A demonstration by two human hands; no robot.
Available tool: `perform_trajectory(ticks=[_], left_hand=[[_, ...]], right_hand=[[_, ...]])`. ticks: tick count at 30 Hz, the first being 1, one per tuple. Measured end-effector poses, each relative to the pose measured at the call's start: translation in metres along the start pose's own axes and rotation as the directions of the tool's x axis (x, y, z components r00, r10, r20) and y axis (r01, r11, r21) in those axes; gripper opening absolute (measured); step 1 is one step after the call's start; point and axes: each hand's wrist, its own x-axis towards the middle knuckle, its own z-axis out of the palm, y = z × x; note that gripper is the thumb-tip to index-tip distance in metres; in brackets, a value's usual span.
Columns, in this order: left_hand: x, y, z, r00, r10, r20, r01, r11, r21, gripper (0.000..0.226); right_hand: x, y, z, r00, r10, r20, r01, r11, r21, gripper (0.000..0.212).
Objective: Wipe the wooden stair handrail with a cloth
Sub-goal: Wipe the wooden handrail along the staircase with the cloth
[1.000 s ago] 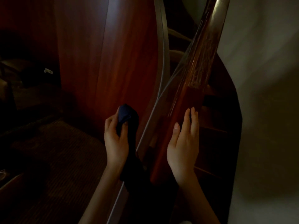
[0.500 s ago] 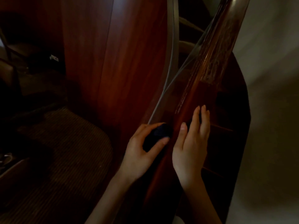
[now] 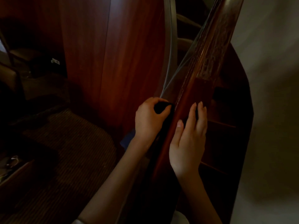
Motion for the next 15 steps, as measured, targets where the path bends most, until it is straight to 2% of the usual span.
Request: perform_trajectory(ticks=[3,5,10,12,15], left_hand=[[-0.003,0.003,0.002,0.994,0.097,-0.043,-0.093,0.993,0.075,0.016],[-0.015,-0.003,-0.002,0.992,0.123,-0.034,-0.120,0.991,0.066,0.018],[-0.044,-0.024,-0.019,0.994,0.017,0.112,-0.005,0.995,-0.104,0.024],[-0.039,-0.021,-0.016,0.994,-0.015,0.106,0.029,0.991,-0.132,0.021],[-0.008,-0.004,-0.001,1.000,0.010,0.027,-0.007,0.994,-0.107,0.018]], right_hand=[[0.000,0.001,0.001,1.000,0.003,0.003,-0.003,1.000,-0.001,0.054],[0.000,0.001,0.001,1.000,-0.004,-0.004,0.004,1.000,0.004,0.055],[-0.001,0.003,0.003,0.999,-0.028,-0.021,0.028,1.000,-0.003,0.055],[-0.001,0.003,0.004,0.999,-0.029,-0.030,0.028,0.999,-0.024,0.054],[-0.001,0.002,0.004,0.999,-0.023,-0.026,0.022,0.999,-0.029,0.054]])
